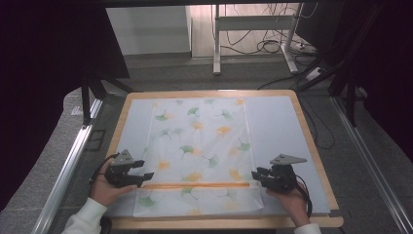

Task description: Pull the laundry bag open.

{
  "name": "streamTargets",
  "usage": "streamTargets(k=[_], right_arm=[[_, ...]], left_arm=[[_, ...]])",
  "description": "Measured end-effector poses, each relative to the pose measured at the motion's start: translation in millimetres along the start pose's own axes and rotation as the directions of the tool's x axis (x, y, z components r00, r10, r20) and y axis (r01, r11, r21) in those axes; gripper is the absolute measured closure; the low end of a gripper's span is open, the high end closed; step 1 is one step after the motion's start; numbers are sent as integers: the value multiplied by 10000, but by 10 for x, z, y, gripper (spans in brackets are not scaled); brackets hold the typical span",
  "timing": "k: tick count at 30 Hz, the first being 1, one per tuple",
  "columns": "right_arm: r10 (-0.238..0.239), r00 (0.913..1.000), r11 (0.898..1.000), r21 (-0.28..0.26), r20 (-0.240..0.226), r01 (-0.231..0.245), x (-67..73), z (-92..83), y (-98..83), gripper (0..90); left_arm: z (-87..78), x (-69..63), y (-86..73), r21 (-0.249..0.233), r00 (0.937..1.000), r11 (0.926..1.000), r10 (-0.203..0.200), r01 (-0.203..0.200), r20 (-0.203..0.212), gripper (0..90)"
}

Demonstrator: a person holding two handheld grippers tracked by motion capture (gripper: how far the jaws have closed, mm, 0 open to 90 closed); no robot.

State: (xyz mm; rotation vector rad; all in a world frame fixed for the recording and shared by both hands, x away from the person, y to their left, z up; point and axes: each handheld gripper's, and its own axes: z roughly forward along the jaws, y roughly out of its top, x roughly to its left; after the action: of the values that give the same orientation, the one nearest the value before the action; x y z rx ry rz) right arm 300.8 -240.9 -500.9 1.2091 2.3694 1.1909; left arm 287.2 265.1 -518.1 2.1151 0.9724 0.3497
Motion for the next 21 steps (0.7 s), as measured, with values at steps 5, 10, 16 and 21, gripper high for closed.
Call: streamTargets(k=[5, 10, 16, 21], right_arm=[[293, 9982, 9995, -151, 519, -286, -191, 82, 127, 484], [620, 9936, 9979, -221, 945, -602, -316, 20, 66, 434], [871, 9901, 9960, -319, 1101, -840, -382, -28, 16, 413], [537, 9902, 9984, -219, 1291, -513, -328, -10, 7, 402]], left_arm=[[118, 155, 104, -406, 9974, 9982, -463, 441, -548, 307], [199, 223, 146, -280, 9977, 9981, -554, 543, -379, 307], [168, 197, 118, -94, 9994, 9993, -351, 350, -81, 301], [123, 209, 97, -171, 9990, 9989, -439, 440, 72, 302]])
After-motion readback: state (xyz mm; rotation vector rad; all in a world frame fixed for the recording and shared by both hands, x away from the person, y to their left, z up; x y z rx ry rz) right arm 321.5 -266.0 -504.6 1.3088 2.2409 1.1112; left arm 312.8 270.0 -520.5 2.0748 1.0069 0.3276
